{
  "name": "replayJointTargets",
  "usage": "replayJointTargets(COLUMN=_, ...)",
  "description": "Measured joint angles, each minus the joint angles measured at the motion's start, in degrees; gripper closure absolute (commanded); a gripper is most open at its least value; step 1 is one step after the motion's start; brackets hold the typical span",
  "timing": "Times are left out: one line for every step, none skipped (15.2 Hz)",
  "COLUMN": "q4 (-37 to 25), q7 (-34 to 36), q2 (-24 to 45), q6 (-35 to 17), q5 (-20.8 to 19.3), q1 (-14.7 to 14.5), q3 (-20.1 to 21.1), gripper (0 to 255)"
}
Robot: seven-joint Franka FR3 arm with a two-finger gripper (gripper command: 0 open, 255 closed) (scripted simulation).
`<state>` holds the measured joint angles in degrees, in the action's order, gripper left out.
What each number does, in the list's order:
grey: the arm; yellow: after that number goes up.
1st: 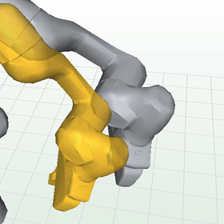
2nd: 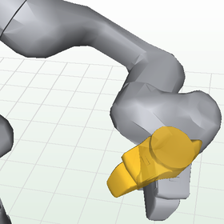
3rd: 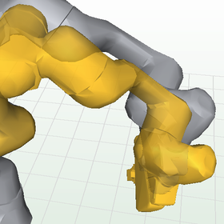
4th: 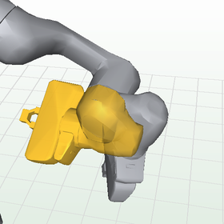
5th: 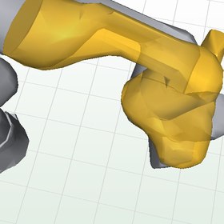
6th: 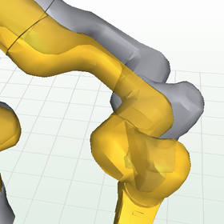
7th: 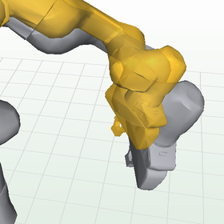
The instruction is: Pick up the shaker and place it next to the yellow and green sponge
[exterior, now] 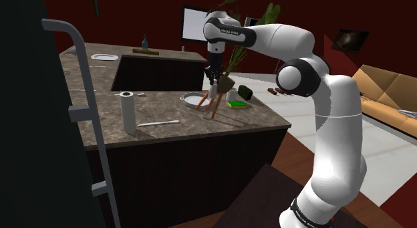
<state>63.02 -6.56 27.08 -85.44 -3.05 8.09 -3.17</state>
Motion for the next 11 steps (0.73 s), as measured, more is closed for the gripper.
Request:
replayJointTargets(q4=1.1, q7=-1.2, q2=-0.7, q6=-0.5, q5=0.0, q1=0.9, q3=-0.3, gripper=255)
replayJointTargets(q4=2.0, q7=-2.1, q2=-1.4, q6=-0.8, q5=0.0, q1=1.6, q3=-0.6, gripper=255)
replayJointTargets(q4=1.8, q7=-3.4, q2=-1.4, q6=-0.7, q5=0.1, q1=2.5, q3=-1.0, gripper=255)
replayJointTargets(q4=1.4, q7=-4.4, q2=-1.1, q6=-0.6, q5=0.2, q1=3.3, q3=-1.2, gripper=255)
replayJointTargets(q4=1.2, q7=-5.7, q2=-0.9, q6=-0.7, q5=0.2, q1=4.2, q3=-1.6, gripper=255)
replayJointTargets(q4=1.6, q7=-6.8, q2=-1.1, q6=-1.0, q5=0.3, q1=5.1, q3=-1.9, gripper=255)
replayJointTargets(q4=0.8, q7=-8.0, q2=-0.5, q6=-0.9, q5=0.4, q1=6.0, q3=-2.2, gripper=255)
replayJointTargets(q4=-0.1, q7=-9.1, q2=0.2, q6=-0.8, q5=0.5, q1=6.9, q3=-2.5, gripper=255)
replayJointTargets(q4=0.1, q7=-10.4, q2=0.4, q6=-1.3, q5=0.6, q1=7.9, q3=-2.9, gripper=255)
replayJointTargets(q4=-0.3, q7=-11.6, q2=0.5, q6=-1.1, q5=0.7, q1=8.9, q3=-3.2, gripper=255)
replayJointTargets(q4=-0.5, q7=-12.8, q2=0.4, q6=-0.9, q5=0.7, q1=9.8, q3=-3.5, gripper=255)
